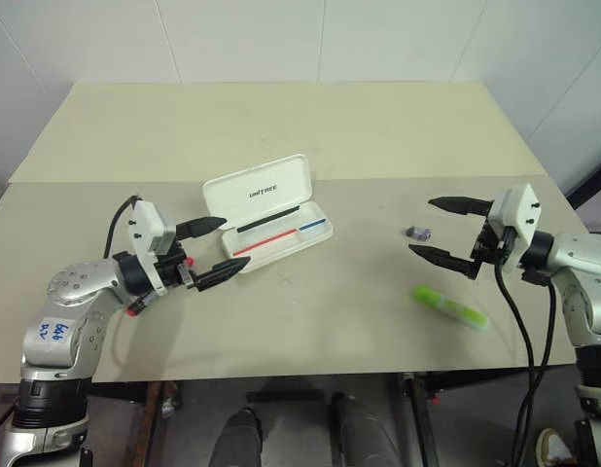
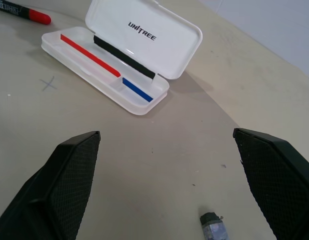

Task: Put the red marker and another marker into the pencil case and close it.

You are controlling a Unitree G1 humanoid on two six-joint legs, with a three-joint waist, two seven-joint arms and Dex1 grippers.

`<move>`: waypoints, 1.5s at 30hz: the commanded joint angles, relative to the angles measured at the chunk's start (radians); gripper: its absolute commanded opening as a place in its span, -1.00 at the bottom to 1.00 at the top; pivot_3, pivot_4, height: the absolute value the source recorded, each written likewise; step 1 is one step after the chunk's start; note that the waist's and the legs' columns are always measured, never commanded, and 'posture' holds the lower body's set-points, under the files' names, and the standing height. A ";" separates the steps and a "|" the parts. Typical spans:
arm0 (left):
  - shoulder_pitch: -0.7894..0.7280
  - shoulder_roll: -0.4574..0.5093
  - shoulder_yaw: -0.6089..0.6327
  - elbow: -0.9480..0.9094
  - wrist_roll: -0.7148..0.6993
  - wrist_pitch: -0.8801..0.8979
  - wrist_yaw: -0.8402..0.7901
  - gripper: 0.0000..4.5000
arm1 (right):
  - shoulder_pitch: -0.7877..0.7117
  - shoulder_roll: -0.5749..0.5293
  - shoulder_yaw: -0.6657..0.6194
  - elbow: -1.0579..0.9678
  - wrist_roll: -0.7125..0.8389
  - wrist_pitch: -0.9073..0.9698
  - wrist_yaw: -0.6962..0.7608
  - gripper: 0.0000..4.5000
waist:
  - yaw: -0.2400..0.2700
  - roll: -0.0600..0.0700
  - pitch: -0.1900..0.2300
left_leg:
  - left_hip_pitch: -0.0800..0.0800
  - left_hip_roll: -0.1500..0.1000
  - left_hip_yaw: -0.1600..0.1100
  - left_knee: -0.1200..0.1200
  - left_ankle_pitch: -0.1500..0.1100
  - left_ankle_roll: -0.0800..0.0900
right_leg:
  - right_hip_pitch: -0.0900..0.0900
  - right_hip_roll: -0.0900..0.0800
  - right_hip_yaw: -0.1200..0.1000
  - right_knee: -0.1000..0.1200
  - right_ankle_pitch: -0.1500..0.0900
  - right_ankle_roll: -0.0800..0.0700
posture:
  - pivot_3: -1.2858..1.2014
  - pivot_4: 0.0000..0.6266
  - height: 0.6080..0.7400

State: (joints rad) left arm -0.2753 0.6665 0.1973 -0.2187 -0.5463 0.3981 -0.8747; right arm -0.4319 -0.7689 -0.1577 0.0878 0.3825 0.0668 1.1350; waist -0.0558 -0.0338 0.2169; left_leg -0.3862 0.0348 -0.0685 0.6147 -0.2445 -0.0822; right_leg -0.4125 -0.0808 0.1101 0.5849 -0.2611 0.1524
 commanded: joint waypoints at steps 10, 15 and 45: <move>-0.032 0.008 -0.019 -0.010 0.031 -0.017 0.006 0.99 | 0.021 0.035 0.000 -0.056 0.007 -0.021 -0.040 1.00 | 0.002 0.000 0.000 | 0.000 0.000 0.000 0.000 0.000 0.000 | 0.000 0.000 0.000 0.001 0.000 0.000 | 0.03 -0.52 1.00; -0.024 0.004 -0.031 0.010 0.056 -0.022 0.009 0.99 | 0.026 0.038 0.006 -0.096 0.015 -0.004 -0.058 1.00 | 0.001 0.000 0.000 | 0.000 0.000 0.000 0.001 0.000 0.000 | 0.000 0.000 0.000 0.001 0.000 0.000 | 0.03 -0.52 1.00; -0.123 -0.076 -0.263 0.235 0.317 -0.095 0.041 0.28 | 0.189 0.097 -0.003 -0.543 0.100 0.168 -0.280 1.00 | 0.006 0.000 0.000 | 0.000 0.000 0.000 0.001 0.000 0.000 | 0.000 0.000 0.000 0.001 -0.001 -0.001 | 0.03 -0.52 1.00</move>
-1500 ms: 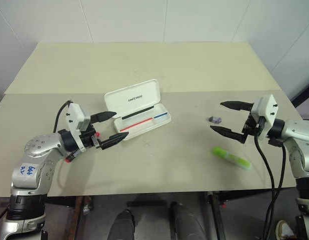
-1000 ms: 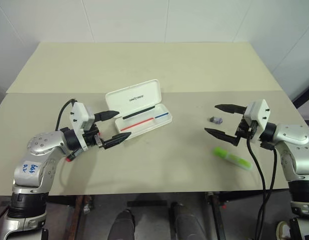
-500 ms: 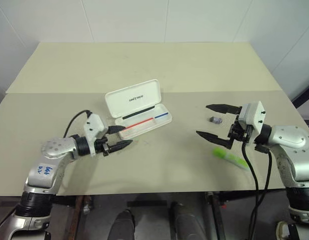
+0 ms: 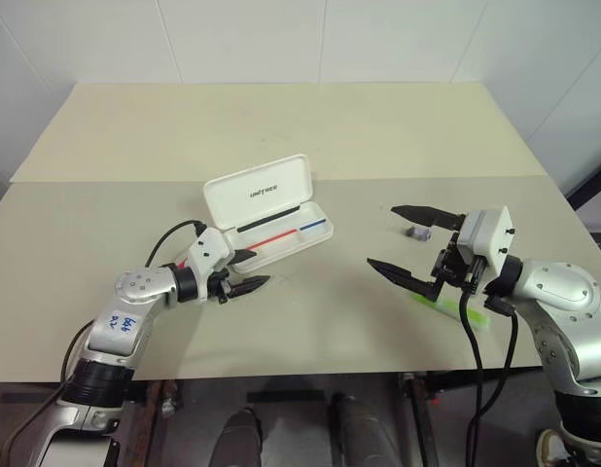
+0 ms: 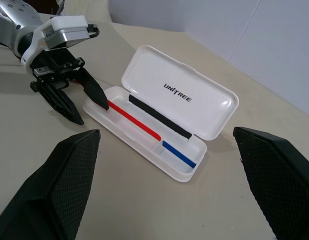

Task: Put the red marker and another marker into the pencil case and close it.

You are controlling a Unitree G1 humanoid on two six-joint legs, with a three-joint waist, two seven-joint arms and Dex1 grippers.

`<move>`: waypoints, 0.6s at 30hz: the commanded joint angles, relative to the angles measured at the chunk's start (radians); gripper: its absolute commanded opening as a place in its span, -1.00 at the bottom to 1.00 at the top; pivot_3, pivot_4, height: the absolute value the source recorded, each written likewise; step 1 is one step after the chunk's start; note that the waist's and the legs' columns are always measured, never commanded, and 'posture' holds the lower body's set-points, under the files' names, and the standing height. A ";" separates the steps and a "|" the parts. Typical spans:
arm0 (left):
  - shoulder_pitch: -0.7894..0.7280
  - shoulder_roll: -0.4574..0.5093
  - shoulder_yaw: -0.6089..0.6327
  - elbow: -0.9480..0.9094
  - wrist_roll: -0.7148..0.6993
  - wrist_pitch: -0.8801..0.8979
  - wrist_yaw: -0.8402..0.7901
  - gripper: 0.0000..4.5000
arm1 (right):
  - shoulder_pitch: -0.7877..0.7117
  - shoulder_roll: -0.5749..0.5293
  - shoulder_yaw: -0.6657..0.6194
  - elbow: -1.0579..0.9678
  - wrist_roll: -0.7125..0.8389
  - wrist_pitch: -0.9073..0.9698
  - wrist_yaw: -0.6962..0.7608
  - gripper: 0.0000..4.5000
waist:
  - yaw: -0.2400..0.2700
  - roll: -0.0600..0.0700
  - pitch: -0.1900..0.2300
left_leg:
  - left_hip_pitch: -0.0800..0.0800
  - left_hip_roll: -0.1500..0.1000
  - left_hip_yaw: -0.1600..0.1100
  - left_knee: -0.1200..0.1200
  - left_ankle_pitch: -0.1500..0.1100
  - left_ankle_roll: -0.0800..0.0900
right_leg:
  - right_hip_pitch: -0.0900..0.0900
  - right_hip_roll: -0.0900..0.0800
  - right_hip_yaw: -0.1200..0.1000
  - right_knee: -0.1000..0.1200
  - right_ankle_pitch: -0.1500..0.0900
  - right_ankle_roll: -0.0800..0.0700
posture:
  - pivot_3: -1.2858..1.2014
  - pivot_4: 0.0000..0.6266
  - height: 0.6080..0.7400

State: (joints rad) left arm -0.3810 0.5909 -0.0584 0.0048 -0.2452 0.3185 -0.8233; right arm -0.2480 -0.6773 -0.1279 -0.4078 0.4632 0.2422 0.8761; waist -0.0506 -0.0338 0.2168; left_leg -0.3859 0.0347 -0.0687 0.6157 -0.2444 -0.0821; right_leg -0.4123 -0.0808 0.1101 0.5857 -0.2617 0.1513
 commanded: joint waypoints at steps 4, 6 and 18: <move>-0.040 0.002 -0.018 0.045 0.032 -0.023 -0.029 0.28 | 0.004 0.014 -0.025 -0.057 0.018 -0.012 -0.038 1.00 | 0.000 0.000 0.000 | 0.000 0.000 0.000 0.000 0.000 0.000 | 0.000 0.000 0.000 0.000 0.000 0.000 | 0.03 -0.52 1.00; -0.048 0.007 -0.021 0.055 0.038 -0.019 -0.034 0.28 | 0.003 0.021 -0.020 -0.059 0.015 -0.014 -0.045 1.00 | 0.000 0.000 0.000 | 0.000 0.000 0.000 0.000 0.000 0.000 | 0.000 0.000 0.000 0.000 0.000 0.000 | 0.03 -0.52 1.00; -0.125 0.065 -0.088 0.107 0.130 0.091 -0.049 -0.99 | -0.020 0.025 -0.013 -0.054 0.014 -0.018 -0.042 1.00 | -0.002 0.000 0.000 | 0.001 0.000 0.000 0.000 0.000 0.000 | 0.000 0.000 0.000 0.001 0.001 0.001 | 0.03 -0.52 1.00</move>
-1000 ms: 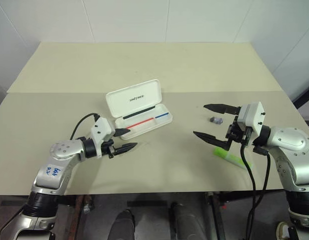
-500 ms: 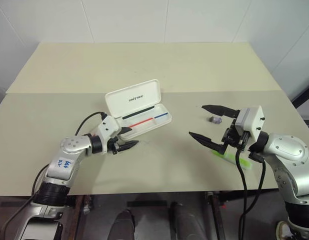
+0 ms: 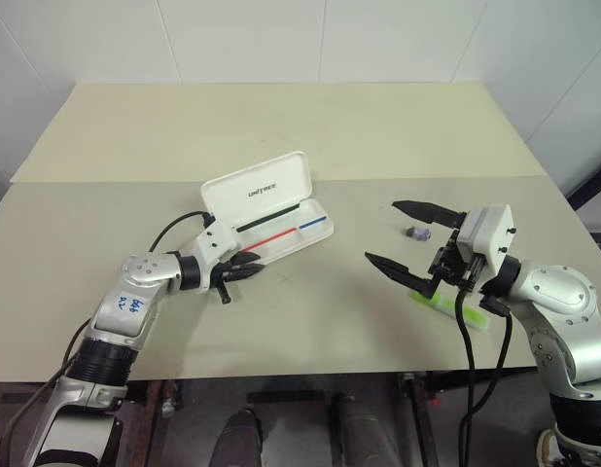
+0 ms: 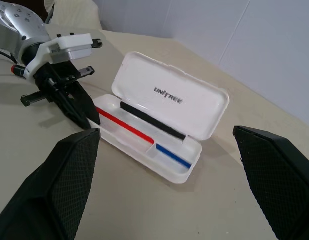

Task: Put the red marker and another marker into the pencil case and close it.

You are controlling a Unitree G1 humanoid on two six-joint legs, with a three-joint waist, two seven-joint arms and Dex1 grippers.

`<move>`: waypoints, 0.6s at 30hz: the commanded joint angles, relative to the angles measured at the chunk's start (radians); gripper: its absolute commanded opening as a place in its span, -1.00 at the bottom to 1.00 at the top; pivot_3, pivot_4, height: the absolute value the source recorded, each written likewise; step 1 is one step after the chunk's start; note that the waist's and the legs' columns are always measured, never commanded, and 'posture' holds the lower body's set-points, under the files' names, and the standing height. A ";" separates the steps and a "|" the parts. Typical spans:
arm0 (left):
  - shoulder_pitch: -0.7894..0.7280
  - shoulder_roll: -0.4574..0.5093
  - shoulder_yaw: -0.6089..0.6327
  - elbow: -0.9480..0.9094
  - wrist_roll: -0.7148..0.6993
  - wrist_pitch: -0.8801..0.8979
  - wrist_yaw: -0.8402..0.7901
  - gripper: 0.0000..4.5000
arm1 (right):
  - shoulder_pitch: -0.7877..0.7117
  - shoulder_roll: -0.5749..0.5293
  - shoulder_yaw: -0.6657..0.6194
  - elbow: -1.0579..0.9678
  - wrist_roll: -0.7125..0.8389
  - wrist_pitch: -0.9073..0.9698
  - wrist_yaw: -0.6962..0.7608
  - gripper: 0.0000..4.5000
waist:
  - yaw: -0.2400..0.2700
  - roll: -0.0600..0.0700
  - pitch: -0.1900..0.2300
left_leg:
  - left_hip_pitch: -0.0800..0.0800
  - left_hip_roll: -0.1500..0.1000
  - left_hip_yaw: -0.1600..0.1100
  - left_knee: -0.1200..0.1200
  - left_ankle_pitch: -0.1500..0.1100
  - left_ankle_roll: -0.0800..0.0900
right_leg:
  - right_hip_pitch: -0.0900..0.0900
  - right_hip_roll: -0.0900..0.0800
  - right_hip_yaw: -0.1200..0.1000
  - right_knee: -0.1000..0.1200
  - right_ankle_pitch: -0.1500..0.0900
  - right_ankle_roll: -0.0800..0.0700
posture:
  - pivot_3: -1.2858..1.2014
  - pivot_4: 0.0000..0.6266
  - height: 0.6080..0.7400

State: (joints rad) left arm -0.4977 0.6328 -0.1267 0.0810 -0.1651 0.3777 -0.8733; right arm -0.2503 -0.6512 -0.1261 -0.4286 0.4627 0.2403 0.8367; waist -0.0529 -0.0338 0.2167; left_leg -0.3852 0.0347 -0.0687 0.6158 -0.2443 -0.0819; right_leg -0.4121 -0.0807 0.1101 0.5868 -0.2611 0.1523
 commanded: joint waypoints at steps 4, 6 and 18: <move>-0.024 0.030 -0.033 0.042 0.048 0.025 -0.027 -0.99 | -0.024 -0.006 -0.016 -0.025 0.015 -0.017 0.005 1.00 | -0.001 0.000 0.000 | 0.002 0.000 0.000 0.000 0.001 0.001 | 0.001 0.000 0.000 0.000 -0.001 -0.003 | 0.03 -0.52 1.00; -0.033 0.029 -0.036 0.045 0.037 0.016 -0.054 -0.99 | -0.029 -0.014 -0.018 -0.015 0.015 -0.018 0.017 1.00 | -0.002 0.000 0.000 | 0.002 0.000 0.000 0.000 0.002 0.001 | 0.001 0.000 0.000 0.000 -0.001 -0.003 | 0.03 -0.52 1.00; 0.001 0.080 -0.019 -0.089 -0.046 -0.042 -0.256 -0.99 | -0.068 -0.053 -0.028 0.057 0.018 -0.025 0.095 1.00 | -0.001 0.000 0.000 | 0.000 0.000 0.000 -0.001 0.001 0.001 | 0.000 0.000 0.000 0.000 0.000 -0.001 | 0.03 -0.52 1.00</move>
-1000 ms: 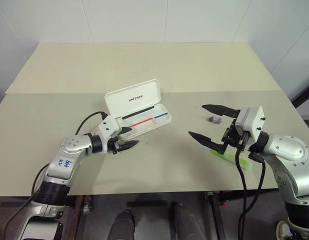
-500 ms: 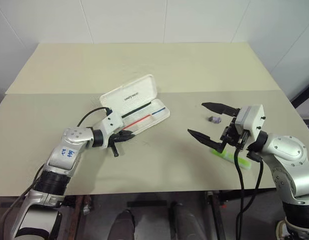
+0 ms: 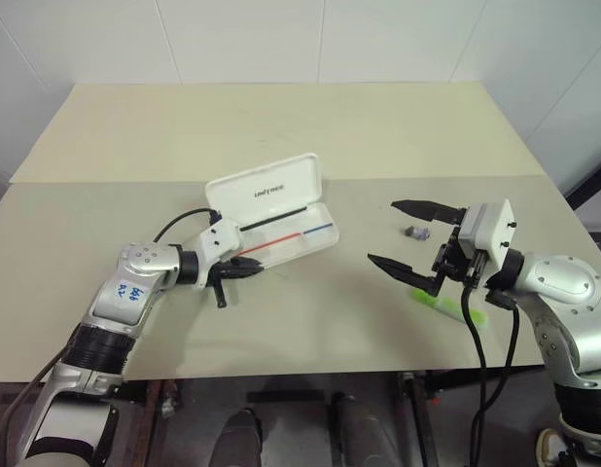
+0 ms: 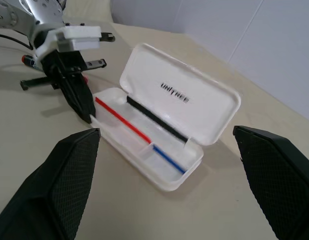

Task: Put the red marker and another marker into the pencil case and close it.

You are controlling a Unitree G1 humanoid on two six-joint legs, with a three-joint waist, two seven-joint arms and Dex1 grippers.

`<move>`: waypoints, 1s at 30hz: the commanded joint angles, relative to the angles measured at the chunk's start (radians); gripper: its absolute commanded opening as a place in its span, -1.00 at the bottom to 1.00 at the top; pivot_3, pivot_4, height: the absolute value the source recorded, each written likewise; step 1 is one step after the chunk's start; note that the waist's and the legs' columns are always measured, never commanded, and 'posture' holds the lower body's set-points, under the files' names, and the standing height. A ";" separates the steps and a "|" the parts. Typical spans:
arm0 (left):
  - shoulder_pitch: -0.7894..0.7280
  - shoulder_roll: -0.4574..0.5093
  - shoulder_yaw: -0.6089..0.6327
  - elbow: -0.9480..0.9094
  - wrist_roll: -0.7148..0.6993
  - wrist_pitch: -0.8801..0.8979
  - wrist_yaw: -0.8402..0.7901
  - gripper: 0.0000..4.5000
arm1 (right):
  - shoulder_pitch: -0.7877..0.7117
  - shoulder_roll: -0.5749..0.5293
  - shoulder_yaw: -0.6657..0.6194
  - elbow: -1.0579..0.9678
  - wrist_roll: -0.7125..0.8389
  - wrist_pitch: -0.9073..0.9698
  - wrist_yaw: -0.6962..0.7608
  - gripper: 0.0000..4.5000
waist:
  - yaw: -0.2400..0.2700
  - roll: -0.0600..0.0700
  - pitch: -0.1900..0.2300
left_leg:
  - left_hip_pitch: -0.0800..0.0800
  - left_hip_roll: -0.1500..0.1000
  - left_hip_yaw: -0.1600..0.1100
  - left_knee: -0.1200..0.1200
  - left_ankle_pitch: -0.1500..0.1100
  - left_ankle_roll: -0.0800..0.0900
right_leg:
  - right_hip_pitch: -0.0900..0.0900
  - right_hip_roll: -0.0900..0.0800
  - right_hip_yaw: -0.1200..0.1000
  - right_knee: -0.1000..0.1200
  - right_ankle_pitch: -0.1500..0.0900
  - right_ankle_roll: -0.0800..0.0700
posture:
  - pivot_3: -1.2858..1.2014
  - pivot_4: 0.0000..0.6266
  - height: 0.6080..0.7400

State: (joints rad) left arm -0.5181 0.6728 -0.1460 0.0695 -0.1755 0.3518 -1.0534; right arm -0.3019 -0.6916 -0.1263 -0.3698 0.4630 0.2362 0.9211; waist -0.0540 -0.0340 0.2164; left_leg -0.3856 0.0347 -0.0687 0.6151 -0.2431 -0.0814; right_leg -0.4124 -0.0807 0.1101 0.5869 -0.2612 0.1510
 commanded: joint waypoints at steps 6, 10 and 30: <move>0.072 0.138 -0.008 -0.135 -0.046 -0.045 -0.206 -0.99 | -0.013 -0.019 -0.034 0.014 0.017 -0.025 0.028 1.00 | 0.001 0.000 0.000 | -0.001 0.000 0.000 -0.001 -0.001 0.000 | -0.001 0.000 0.000 0.000 -0.001 -0.001 | 0.03 -0.52 1.00; 0.072 0.145 -0.002 -0.133 -0.046 -0.055 -0.216 -0.99 | -0.009 -0.018 -0.037 0.011 0.017 -0.022 0.026 1.00 | 0.002 0.000 0.000 | -0.001 0.000 0.000 -0.001 -0.001 0.000 | -0.001 0.000 0.000 0.000 -0.002 -0.002 | 0.03 -0.52 1.00; 0.068 0.073 0.031 -0.181 -0.087 0.004 -0.157 -0.29 | -0.018 0.006 -0.010 0.005 0.016 -0.021 0.010 1.00 | 0.004 0.000 0.000 | -0.001 0.000 0.000 0.000 -0.001 0.000 | -0.001 0.000 0.000 0.001 -0.001 -0.001 | 0.03 -0.52 1.00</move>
State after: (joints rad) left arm -0.4492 0.7296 -0.1638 -0.0485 -0.2178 0.3321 -1.2143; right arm -0.3046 -0.6933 -0.1252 -0.3506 0.4635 0.2350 0.9347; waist -0.0499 -0.0341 0.2166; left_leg -0.3862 0.0347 -0.0688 0.6154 -0.2440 -0.0816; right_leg -0.4132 -0.0807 0.1101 0.5878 -0.2626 0.1502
